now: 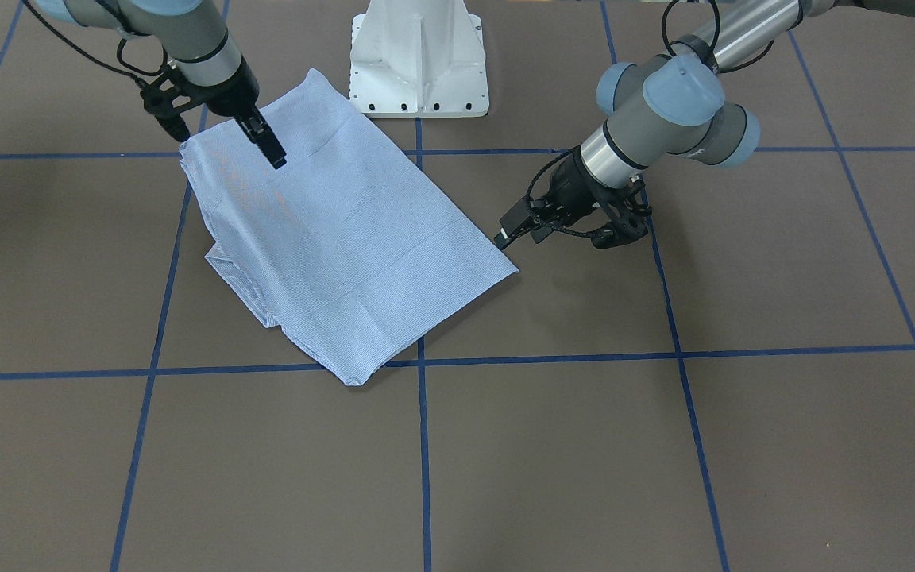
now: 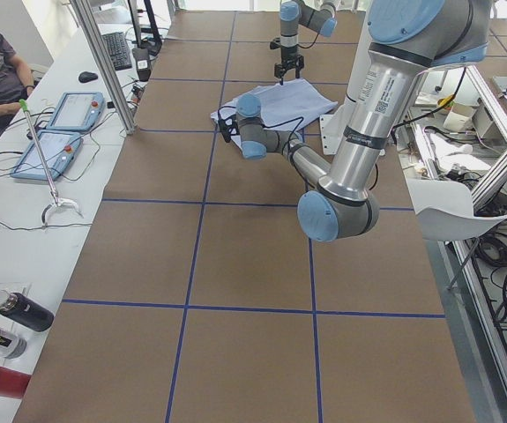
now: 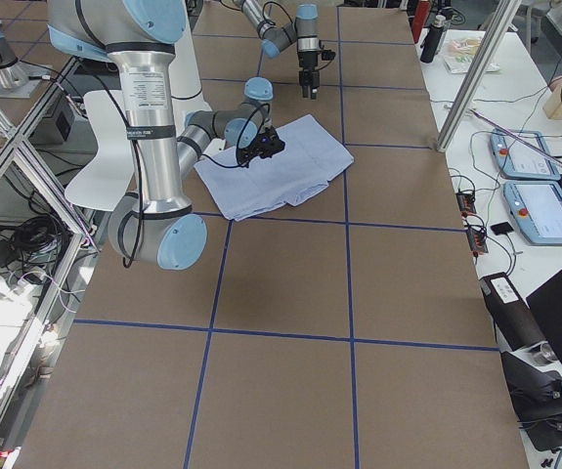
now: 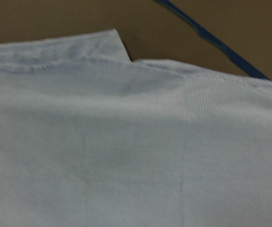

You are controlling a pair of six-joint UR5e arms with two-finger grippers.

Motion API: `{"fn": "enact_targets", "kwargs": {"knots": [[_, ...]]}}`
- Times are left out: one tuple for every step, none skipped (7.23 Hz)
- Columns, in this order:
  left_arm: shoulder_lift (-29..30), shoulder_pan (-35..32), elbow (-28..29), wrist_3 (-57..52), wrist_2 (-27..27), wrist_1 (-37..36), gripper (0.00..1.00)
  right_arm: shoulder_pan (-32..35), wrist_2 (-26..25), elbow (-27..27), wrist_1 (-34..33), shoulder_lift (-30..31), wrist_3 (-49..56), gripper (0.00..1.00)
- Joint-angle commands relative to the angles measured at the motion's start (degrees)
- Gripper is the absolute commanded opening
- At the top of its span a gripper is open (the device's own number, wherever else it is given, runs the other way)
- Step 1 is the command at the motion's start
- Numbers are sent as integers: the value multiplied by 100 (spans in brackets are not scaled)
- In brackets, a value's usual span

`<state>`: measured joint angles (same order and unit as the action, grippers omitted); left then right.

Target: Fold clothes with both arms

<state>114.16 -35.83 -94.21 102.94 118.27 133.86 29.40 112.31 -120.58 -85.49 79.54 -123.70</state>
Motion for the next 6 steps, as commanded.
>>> {"fn": "enact_targets", "kwargs": {"knots": [[27, 330, 43, 24, -224, -264, 81, 977, -7, 647, -3, -507, 1046, 100], [71, 349, 52, 15, -234, -273, 75, 1076, -33, 868, 41, -518, 1493, 100], [132, 349, 209, -2, -260, -264, 72, 1295, -16, 887, 76, -570, 1733, 100], [229, 358, 341, -2, -269, -273, 66, 1288, -34, 1027, 76, -597, 1744, 100], [238, 358, 412, -37, -269, -273, 63, 1288, -34, 1211, 76, -763, 1770, 100], [238, 366, 447, -46, -322, -264, 60, 1288, -34, 1326, 76, -825, 1762, 100]]}}
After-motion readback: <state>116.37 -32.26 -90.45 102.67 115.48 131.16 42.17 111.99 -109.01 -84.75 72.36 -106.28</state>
